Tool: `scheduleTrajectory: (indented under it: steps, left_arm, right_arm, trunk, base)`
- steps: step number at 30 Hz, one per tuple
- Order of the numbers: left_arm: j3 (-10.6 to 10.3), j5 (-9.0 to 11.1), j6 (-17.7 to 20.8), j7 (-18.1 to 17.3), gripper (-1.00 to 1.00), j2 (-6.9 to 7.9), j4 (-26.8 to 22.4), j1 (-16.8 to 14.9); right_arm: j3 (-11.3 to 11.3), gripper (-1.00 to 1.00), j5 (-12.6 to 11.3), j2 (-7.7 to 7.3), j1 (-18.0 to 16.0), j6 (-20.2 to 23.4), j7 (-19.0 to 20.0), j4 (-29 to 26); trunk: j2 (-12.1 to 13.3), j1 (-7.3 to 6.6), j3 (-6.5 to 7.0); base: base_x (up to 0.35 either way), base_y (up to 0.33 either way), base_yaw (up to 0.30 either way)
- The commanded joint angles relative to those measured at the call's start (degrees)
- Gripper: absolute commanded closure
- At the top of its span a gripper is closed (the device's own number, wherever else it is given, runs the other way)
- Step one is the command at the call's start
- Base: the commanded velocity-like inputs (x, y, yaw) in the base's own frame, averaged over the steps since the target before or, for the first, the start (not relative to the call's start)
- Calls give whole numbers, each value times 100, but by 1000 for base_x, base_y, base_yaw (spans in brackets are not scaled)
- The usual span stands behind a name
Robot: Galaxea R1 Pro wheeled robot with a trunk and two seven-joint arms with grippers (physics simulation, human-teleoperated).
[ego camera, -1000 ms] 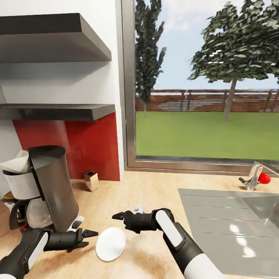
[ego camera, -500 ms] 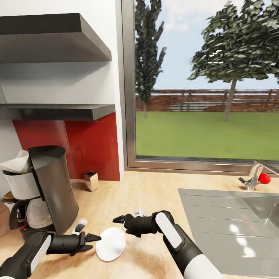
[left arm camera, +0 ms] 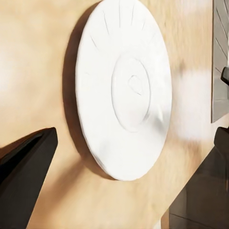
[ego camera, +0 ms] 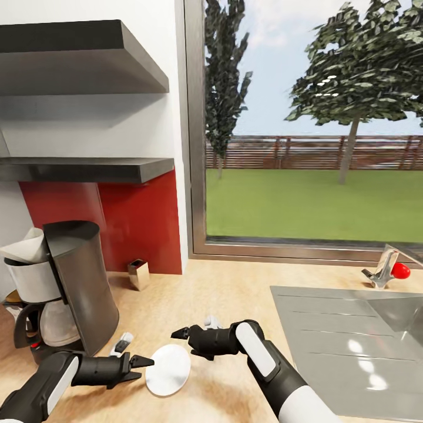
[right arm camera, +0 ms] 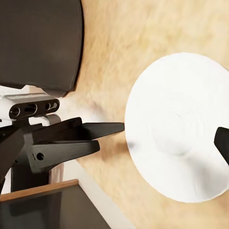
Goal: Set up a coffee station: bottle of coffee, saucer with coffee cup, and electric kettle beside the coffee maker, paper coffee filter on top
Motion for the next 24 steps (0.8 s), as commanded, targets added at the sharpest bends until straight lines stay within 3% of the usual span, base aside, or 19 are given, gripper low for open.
scheduleTrajectory:
  steps: [1, 16, 24]
  left_arm:
    - [1, -79, 3, -19, -100, -1, 4, 1]
    - [-117, -58, -5, -15, -100, -14, 47, 13]
    - [-135, -76, -5, -4, -100, -139, 48, 10]
  right_arm:
    - [0, -100, -29, 0, -2, 13, -28, -1]
    - [12, -100, -27, 0, -2, 6, -28, 230]
    - [14, -100, -27, 0, -2, -4, -28, 270]
  trunk:
    - [-3, 2, -3]
    - [-3, 2, -3]
    - [-3, 2, -3]
  base:
    - [0, 0, 0]
    - [0, 0, 0]
    - [0, 0, 0]
